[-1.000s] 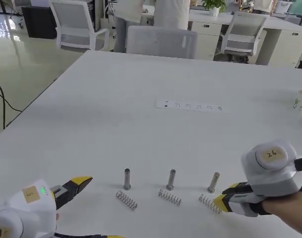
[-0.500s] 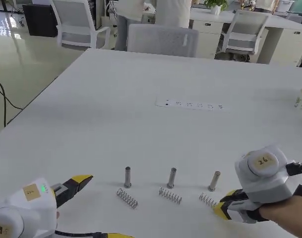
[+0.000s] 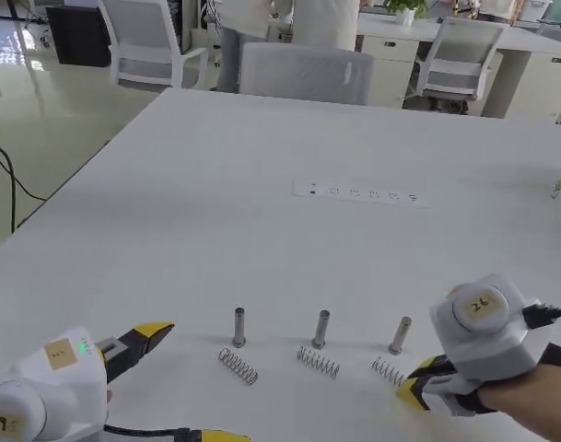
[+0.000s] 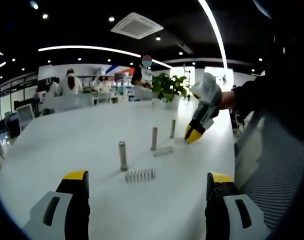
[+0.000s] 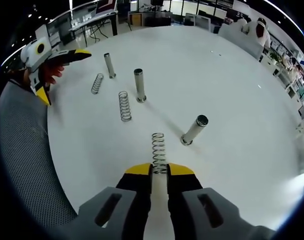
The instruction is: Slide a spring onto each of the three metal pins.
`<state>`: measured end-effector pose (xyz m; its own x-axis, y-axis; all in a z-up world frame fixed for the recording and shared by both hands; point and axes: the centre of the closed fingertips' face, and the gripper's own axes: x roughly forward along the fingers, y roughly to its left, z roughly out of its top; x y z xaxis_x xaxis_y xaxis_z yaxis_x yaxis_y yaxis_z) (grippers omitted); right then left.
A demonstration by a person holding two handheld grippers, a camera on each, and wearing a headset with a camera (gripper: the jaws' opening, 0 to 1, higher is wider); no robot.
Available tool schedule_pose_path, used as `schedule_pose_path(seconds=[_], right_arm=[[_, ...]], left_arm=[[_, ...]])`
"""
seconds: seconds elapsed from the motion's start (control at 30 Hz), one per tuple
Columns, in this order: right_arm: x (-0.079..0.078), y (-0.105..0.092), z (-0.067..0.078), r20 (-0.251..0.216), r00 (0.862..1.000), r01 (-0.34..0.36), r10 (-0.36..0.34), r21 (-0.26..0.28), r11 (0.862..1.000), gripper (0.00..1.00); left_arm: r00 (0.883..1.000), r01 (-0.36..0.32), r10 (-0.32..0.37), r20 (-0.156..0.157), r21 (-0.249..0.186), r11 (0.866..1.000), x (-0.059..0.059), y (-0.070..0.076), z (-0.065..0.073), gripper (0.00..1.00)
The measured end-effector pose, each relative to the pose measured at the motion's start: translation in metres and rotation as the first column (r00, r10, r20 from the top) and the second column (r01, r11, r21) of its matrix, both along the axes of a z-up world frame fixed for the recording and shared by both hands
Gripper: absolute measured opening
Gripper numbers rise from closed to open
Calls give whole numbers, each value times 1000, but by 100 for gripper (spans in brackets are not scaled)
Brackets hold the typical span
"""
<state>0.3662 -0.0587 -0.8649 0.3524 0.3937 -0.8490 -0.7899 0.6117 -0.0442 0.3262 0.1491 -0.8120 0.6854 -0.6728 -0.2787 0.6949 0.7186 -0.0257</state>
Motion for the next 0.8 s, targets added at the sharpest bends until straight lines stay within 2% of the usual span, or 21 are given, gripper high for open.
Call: schedule_pose_path(seconds=[0.2,0.43,0.8], right_arm=[[1,-1,0,-19,1000,24,-23,12,1000,8],[0,1,5,-12,1000,22,-22,23,999,8],[-10,14,16,-15,999,-38,39,36,999,8]], left_arm=[[1000,1,-1,0,0,1000,-1,-1,0,94],[1000,1,-1,-1,0,1000,-1,0,0,93],[1000,15,-15,-11,-4,1000,-3,-4,-1,88]])
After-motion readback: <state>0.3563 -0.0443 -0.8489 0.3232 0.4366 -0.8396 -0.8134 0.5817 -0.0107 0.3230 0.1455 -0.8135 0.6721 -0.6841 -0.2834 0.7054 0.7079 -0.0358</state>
